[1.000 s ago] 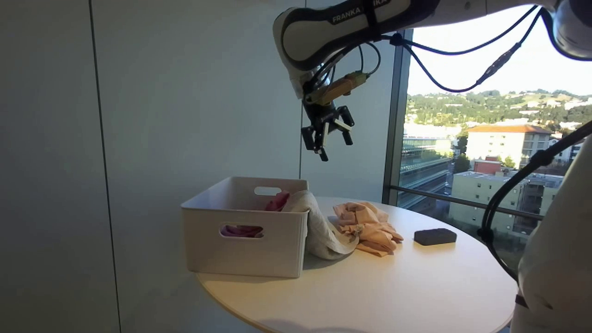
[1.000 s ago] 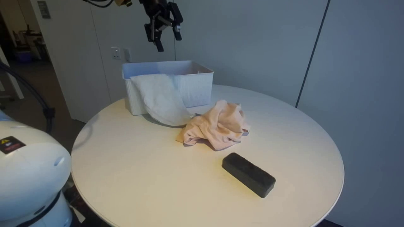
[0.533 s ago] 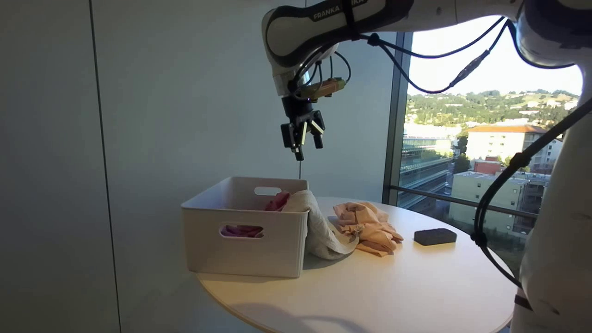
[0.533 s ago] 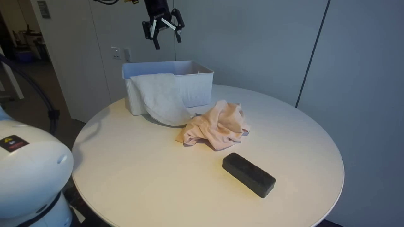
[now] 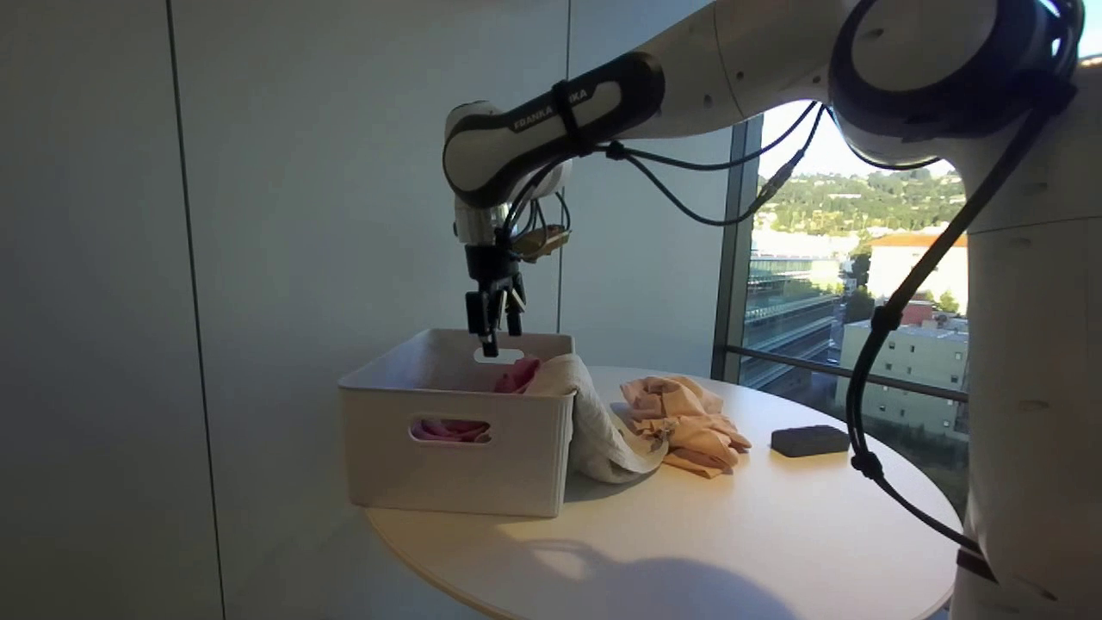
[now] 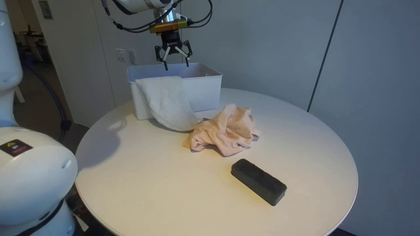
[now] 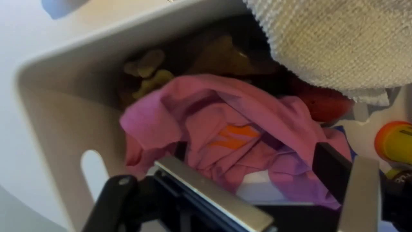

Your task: Remove the t-shirts and towel from the white storage container.

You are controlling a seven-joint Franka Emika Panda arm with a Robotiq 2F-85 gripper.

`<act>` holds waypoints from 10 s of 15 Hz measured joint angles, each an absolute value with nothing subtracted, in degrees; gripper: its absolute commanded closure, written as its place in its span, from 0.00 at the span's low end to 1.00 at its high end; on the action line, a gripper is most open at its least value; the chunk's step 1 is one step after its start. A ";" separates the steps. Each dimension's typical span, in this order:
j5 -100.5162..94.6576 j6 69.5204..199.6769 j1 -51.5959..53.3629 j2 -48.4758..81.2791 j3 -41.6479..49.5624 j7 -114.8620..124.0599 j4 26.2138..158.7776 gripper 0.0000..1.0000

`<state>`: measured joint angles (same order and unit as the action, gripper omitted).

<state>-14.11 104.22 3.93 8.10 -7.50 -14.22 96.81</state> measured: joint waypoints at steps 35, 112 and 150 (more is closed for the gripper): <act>-1.08 109.94 1.27 16.61 -7.24 -24.66 90.78 0.96; -12.60 93.06 3.89 -1.23 -4.39 -27.94 107.02 0.00; -17.20 95.45 1.76 -32.56 -1.34 -10.88 106.53 0.95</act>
<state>-17.20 95.45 1.76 -32.56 -1.34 -10.88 106.53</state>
